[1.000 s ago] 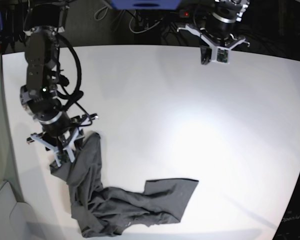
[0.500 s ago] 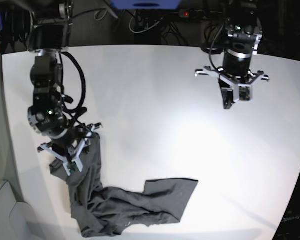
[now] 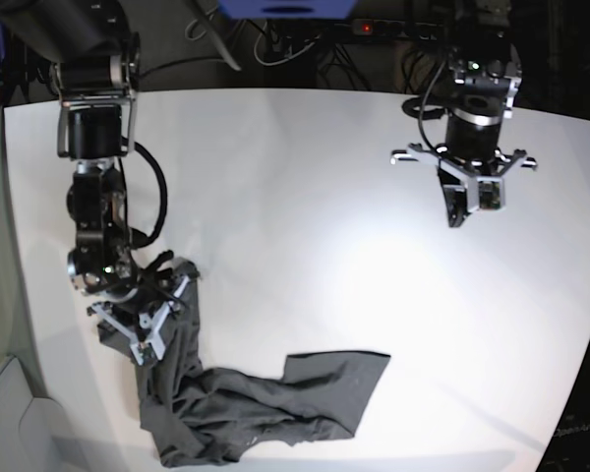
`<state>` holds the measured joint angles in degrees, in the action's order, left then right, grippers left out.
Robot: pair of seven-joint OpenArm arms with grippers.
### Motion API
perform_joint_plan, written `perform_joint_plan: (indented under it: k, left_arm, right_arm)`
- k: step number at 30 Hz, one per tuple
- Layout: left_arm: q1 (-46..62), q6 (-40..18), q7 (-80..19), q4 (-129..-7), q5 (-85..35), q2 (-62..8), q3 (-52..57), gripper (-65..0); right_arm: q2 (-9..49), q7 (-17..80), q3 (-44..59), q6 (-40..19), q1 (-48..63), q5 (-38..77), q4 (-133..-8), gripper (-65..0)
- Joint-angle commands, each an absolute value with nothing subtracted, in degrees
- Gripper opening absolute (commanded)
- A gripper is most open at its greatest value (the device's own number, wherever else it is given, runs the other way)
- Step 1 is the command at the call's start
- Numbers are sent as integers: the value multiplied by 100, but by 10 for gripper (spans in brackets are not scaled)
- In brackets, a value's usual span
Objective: Layout the t-shirt on the table in an organized manner, then fold the t-shirt properly
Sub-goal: 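Grasp the grey t-shirt fabric with the right gripper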
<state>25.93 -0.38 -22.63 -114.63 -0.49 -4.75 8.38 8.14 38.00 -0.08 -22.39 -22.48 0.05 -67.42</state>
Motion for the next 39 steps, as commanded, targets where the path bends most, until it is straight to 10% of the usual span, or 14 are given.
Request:
perform_joint_plan:
  k: [1,12,32,39]
  left_arm:
    - [2598,-22,-2123,-11556,-48,-479,848,-647]
    - [2615,-22,-2123,-11556,-48,-488,848,-647]
    - [2695,-22,-2123,-11556,-40,-488,848,-647]
    - [2695,-22,-2123,-11556,-31,-497,848,-647]
  right_arm:
    - [910,3618,13,-2211,-2484,13,-6738,-439]
    - [1024,2835,426,-2211,-2607,4,-6149,-324]
    - [980,2721,470,-2211,-2756,13,-5288,-335]
    - [901,2721,462,-2229,-2756,13,-5288,-642]
